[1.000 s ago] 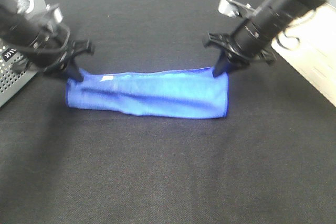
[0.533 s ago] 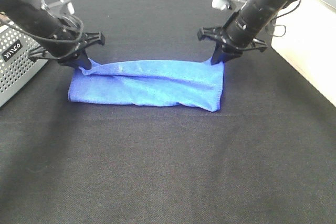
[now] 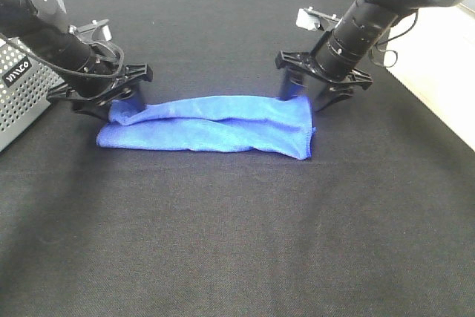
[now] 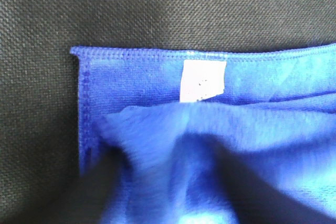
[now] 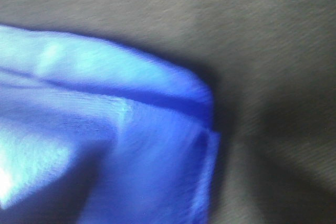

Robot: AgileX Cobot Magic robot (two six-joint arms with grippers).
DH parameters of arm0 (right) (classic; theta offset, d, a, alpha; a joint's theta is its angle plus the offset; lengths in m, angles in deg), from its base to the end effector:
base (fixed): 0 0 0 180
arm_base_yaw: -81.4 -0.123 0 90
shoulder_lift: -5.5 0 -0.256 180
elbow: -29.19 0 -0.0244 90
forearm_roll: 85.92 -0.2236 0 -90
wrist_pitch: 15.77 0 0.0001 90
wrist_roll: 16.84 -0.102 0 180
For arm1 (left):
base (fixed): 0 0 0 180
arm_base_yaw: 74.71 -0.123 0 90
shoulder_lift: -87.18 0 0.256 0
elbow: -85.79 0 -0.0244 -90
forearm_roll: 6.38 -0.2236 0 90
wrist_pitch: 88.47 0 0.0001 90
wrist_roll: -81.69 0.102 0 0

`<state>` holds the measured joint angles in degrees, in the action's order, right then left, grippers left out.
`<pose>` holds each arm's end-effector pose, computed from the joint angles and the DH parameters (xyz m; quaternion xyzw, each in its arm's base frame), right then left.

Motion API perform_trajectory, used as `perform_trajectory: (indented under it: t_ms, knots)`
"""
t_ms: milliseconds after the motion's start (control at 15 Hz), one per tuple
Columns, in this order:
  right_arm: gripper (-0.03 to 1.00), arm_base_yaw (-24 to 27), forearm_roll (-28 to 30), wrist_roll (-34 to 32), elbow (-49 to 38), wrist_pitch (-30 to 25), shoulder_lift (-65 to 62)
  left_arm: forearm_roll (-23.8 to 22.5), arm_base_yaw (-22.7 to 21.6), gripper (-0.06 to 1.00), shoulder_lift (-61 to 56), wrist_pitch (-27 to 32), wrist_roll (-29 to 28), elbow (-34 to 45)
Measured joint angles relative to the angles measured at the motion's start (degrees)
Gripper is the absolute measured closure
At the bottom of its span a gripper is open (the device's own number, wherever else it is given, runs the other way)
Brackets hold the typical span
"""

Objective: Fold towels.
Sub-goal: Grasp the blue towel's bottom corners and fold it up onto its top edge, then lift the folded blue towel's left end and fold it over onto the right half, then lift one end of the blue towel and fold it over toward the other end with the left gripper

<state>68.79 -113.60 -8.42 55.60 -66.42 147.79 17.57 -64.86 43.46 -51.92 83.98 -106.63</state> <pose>0.4233 0.1323 0.1129 -0.0492 0.9716 0.2055 0.1064 0.4109 -0.0964 0.1038 -0.0405 0.9737 -0.1608 0.1562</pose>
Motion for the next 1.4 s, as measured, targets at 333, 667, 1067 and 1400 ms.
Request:
perform_trajectory:
  t_ms: [333, 667, 1067, 1400]
  knots:
    - [0.04, 0.00, 4.87, -4.24, 3.32, -9.68, -1.60, -1.20, -2.52, 0.14, -3.04, 3.04, -4.35, -0.63]
    - [0.04, 0.00, 16.67, -8.77, 3.32, -11.97, -2.98, 2.46, -2.64, 0.14, 1.83, 4.24, -4.13, -0.74]
    - [0.03, 0.00, 17.19, -8.94, 3.32, -11.75, -2.98, 6.36, -1.15, 0.34, 3.32, 3.55, -1.15, -1.15]
    - [0.03, 0.00, 17.19, -8.94, 3.32, -11.46, -2.98, 6.36, -3.61, 0.85, 3.61, 6.13, -2.58, -1.15]
